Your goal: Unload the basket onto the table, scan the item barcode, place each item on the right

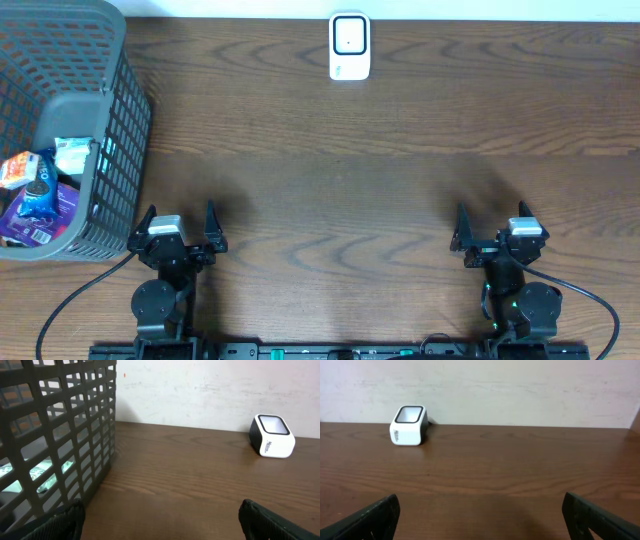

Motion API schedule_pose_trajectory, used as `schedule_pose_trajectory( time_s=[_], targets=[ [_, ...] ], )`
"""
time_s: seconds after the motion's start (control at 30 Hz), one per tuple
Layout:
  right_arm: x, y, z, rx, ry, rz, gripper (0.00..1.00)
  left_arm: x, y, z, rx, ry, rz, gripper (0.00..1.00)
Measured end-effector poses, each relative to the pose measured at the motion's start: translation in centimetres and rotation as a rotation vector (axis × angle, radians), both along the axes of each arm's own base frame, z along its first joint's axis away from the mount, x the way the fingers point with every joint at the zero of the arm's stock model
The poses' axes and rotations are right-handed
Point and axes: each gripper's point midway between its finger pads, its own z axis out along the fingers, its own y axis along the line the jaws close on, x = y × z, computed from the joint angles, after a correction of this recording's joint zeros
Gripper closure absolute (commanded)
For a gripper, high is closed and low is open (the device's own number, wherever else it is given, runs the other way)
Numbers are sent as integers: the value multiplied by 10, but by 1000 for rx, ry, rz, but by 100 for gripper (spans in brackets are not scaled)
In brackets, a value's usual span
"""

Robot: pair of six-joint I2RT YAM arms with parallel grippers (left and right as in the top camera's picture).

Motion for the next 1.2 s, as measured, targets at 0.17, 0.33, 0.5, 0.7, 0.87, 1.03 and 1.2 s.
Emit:
schedule_pose_trajectory(
  time_s=[0.17,0.33,0.5,0.7,0.87,1.03,1.2],
  targets=[
    [0,0,0,0,0,0,1,0,0,0,0,0,0,2],
    [0,0,0,0,0,0,1,0,0,0,0,0,0,2],
    [0,0,0,0,0,0,1,0,0,0,0,0,0,2],
    [0,0,0,0,0,0,1,0,0,0,0,0,0,2],
    [0,0,0,0,0,0,1,0,0,0,0,0,0,2],
    [0,0,0,0,0,0,1,0,0,0,0,0,0,2],
    [0,0,0,0,0,0,1,0,0,0,0,0,0,2]
  ],
)
